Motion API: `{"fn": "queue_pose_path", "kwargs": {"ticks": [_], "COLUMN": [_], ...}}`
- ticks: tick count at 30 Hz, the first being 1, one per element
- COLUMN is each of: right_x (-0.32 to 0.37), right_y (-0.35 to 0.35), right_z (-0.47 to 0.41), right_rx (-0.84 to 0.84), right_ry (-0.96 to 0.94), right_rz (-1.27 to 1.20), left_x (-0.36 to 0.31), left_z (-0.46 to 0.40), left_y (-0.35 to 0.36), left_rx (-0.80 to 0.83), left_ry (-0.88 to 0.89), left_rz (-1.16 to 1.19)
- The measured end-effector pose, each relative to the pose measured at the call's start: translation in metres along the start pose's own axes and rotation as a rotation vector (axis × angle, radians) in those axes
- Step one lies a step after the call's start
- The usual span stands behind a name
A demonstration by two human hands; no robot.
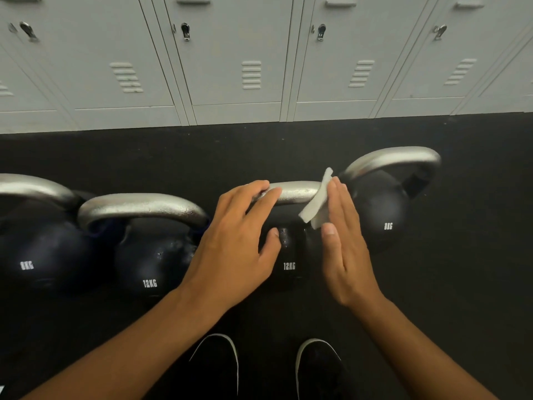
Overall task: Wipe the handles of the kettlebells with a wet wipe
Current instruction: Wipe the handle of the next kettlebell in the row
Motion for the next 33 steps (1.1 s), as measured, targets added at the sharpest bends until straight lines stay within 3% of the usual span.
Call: {"fn": "queue_pose_path", "kwargs": {"ticks": [5, 13, 19, 27, 33], "right_x": [0.006, 0.004, 0.008, 0.004, 0.011], "right_y": [-0.008, -0.003, -0.008, -0.007, -0.006], "right_z": [-0.019, -0.008, -0.023, -0.017, -0.027], "right_rx": [-0.075, 0.025, -0.102, 0.085, -0.057], "right_ry": [0.08, -0.077, -0.014, -0.216, -0.134], "right_rz": [-0.04, 0.107, 0.076, 0.227, 0.192], "left_x": [0.0, 0.001, 0.0, 0.001, 0.002], "left_z": [0.0, -0.002, -0.001, 0.0, -0.001], "left_y": [-0.002, -0.004, -0.004, -0.004, -0.003], "left_rx": [0.018, 0.029, 0.032, 0.028, 0.033], "left_ry": [-0.012, -0.025, -0.034, -0.016, -0.017], "left_rz": [0.002, 0.003, 0.006, 0.0, 0.008]}}
Point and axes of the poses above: each hand's wrist, its own z-axis away from the middle knuckle, its own y-axis out of the palm, x = y × z, the point moved 1 cm from there along -z, towards the middle knuckle, and after that the axes turned 1 degree about -y, right-handed, at the moved point
